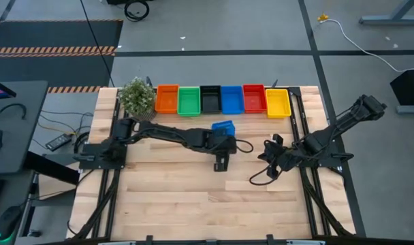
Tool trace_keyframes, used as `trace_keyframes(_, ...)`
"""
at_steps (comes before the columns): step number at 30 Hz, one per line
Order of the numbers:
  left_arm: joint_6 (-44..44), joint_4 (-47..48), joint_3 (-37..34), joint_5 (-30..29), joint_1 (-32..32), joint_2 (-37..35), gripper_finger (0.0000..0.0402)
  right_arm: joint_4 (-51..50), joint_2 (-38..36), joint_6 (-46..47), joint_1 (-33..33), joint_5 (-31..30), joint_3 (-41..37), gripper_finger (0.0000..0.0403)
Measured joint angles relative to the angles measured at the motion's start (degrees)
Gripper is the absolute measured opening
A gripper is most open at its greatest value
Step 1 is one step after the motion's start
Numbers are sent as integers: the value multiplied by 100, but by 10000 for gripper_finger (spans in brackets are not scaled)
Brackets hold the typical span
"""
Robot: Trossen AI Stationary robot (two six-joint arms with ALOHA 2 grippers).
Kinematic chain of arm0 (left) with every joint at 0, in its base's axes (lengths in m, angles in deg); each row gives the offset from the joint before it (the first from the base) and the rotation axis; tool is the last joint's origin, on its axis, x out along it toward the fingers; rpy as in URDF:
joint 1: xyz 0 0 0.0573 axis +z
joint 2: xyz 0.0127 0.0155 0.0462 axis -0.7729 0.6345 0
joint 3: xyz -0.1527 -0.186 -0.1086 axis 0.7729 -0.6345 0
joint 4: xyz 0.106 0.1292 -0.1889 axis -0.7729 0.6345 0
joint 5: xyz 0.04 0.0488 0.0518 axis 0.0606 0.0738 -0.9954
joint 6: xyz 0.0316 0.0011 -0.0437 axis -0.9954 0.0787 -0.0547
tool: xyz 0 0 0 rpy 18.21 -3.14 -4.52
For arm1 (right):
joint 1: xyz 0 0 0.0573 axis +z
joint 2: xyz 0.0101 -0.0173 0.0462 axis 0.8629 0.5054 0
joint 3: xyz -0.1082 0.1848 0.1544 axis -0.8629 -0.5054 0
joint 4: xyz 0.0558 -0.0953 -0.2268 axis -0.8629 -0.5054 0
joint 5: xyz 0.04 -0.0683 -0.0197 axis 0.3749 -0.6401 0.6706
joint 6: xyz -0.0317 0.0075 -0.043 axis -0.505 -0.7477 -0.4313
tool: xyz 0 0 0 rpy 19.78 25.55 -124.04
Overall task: Stack baskets by color
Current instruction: Stack the bottom blue bin on top of the top blue bin
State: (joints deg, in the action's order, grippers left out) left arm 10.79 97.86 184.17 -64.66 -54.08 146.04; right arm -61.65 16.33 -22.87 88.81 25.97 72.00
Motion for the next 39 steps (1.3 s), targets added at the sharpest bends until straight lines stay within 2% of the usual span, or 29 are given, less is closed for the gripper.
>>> trace_keyframes(4,56,-290,-58,623,81,36,15,26,132,9,-75,6,0,6)
trace_keyframes(7,149,-434,-58,723,132,101,34,80,258,-3,-116,34,0,6)
trace_keyframes(16,88,-438,-43,943,216,18,148,493,795,-505,-306,66,0,7)
trace_keyframes(21,36,122,114,1099,243,-348,193,1042,1088,-986,-485,95,-2,29)
trace_keyframes(25,20,1056,13,1101,211,-779,198,1700,1191,-1517,-560,111,-7,62)
trace_keyframes(27,-8,1255,-340,1094,197,-1038,192,2212,1243,-1850,-583,117,3,81)
trace_keyframes(30,183,714,-1304,1099,204,-1535,177,2999,1443,-2285,-677,129,7,108)
trace_keyframes(34,603,-684,-2869,1089,266,-2381,161,3447,1956,-2529,-864,153,161,138)
trace_keyframes(39,1254,-2624,-4517,1079,254,-3172,149,3079,2722,-2652,-1123,161,826,159)
